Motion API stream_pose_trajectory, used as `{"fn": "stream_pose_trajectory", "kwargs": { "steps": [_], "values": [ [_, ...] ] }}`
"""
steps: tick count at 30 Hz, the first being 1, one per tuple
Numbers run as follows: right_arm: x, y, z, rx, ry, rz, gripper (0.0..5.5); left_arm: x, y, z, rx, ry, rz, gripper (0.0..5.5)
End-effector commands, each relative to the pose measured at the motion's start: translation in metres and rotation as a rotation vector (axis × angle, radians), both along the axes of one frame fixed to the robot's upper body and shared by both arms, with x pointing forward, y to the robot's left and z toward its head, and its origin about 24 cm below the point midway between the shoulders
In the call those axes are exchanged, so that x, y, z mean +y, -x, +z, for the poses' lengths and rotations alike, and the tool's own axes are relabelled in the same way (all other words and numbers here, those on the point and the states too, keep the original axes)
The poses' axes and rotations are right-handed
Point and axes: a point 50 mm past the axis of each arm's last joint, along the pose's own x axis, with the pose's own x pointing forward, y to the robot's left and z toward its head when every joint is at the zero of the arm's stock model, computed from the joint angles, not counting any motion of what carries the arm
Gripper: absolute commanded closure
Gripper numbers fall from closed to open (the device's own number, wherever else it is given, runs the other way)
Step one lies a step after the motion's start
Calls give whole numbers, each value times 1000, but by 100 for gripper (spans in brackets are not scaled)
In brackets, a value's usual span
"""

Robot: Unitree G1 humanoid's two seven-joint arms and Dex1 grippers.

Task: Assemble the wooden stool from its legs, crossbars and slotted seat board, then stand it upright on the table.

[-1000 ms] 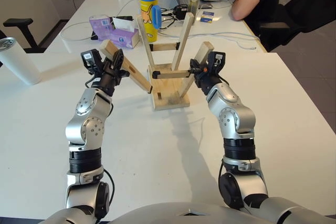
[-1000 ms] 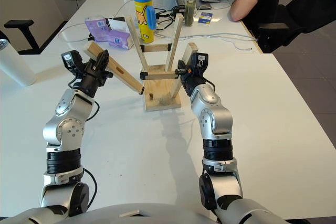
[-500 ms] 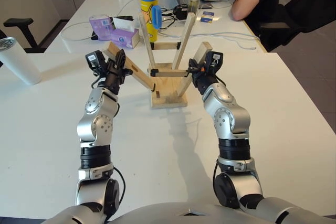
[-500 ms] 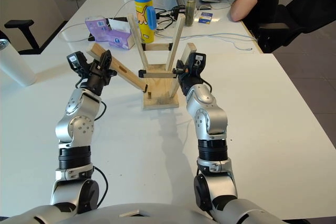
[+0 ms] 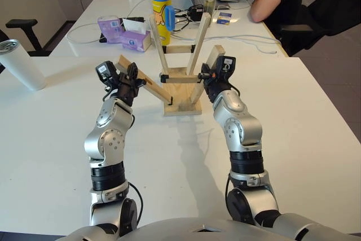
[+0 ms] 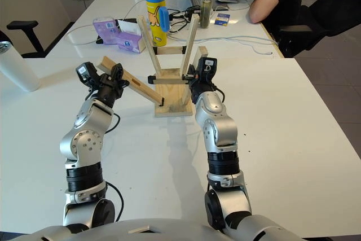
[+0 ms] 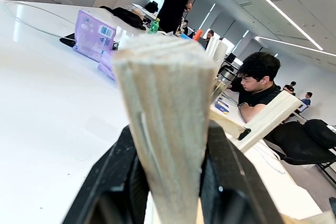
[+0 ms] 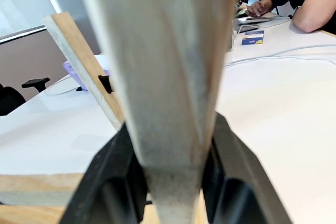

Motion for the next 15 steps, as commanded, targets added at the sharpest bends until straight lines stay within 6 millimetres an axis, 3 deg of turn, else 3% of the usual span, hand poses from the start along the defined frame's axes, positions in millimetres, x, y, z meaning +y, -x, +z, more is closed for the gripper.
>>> {"fn": "stream_pose_trajectory", "kwargs": {
  "steps": [1,10,15],
  "values": [
    [0,1,8,-57,2,-37,443,4,4,-43,262,-138,98,448],
    [-1,3,9,-80,37,-68,444,-1,7,-47,372,-279,238,445],
    [4,5,11,-98,42,-37,444,-30,4,-36,308,-341,110,445]
  ]
}}
